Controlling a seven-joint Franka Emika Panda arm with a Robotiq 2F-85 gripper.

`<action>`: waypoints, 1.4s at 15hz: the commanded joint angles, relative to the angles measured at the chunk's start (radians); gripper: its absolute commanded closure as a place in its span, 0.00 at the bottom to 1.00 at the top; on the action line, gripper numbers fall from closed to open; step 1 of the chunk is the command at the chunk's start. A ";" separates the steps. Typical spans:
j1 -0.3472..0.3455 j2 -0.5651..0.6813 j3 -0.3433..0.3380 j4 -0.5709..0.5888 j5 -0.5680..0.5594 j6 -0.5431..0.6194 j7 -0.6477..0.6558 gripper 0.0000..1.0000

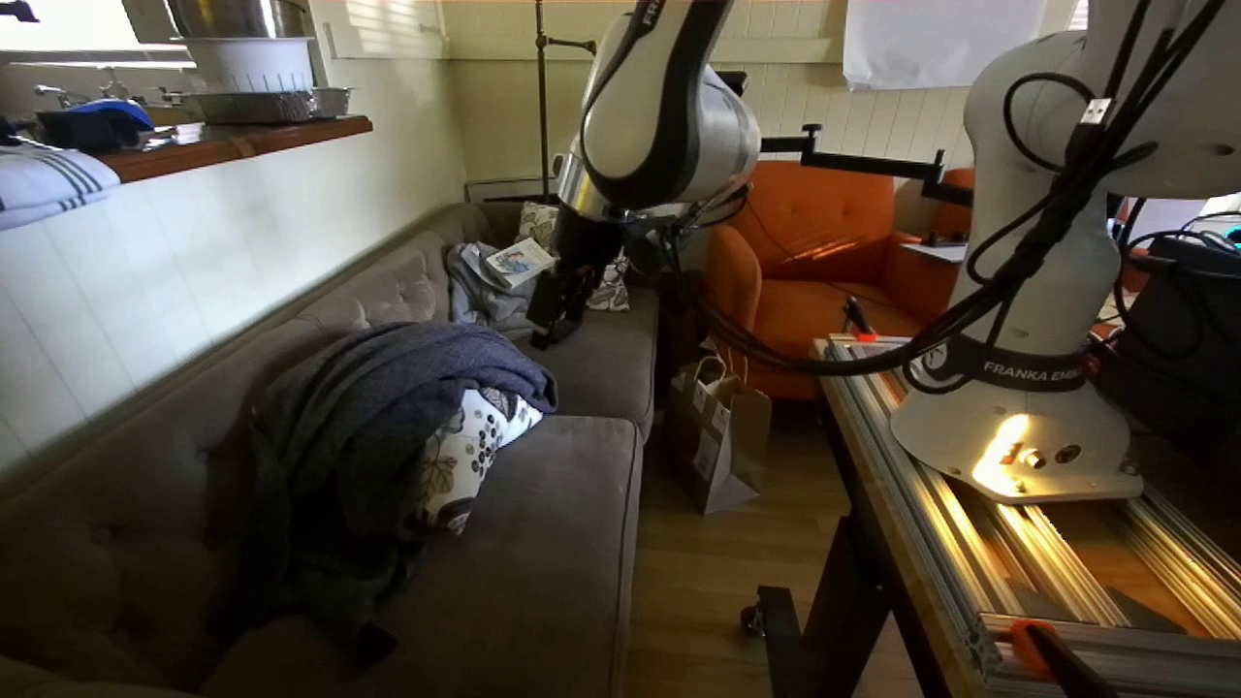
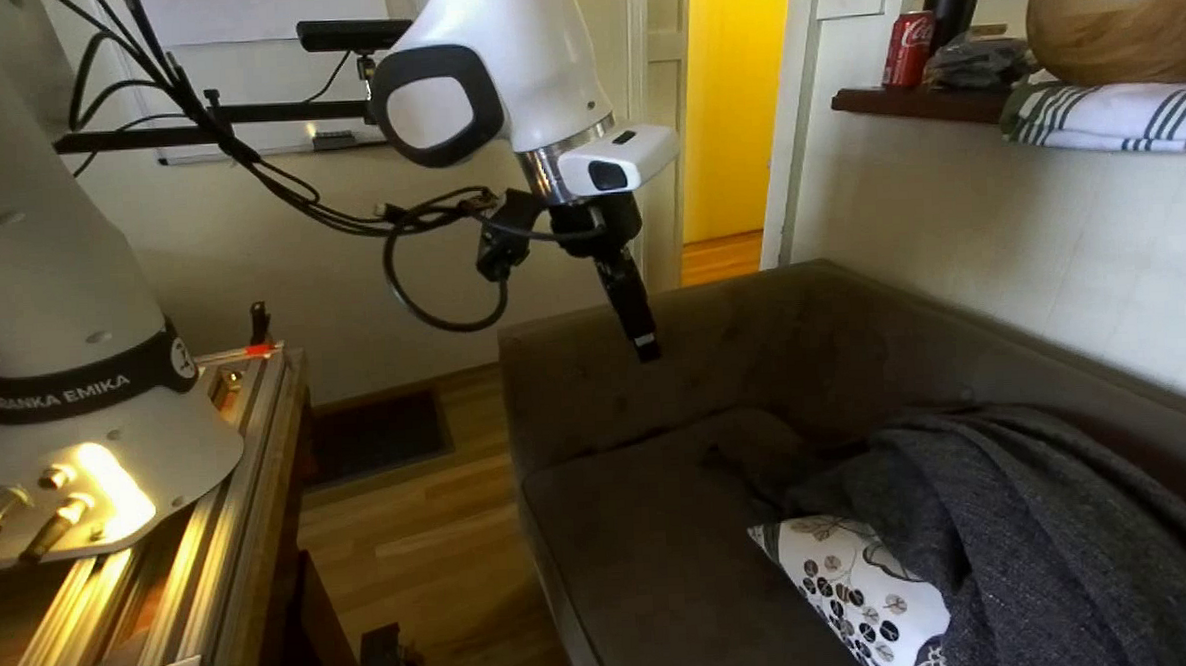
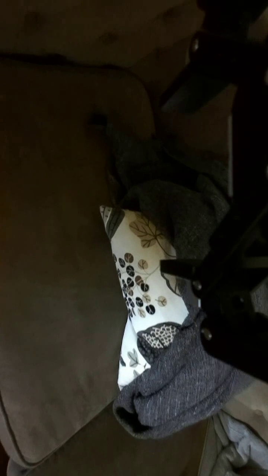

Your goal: Put the left pillow upright

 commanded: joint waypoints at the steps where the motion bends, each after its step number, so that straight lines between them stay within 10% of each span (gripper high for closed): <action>1: -0.179 0.104 0.268 0.153 0.232 -0.003 -0.165 0.00; 6: -0.496 0.335 0.591 0.364 0.430 0.063 -0.447 0.00; 11: -0.753 0.623 0.729 0.463 0.306 0.214 -0.624 0.00; 18: -0.838 1.049 0.641 0.657 0.026 0.455 -0.640 0.00; 21: -0.738 0.982 0.484 0.596 -0.181 0.379 -0.332 0.00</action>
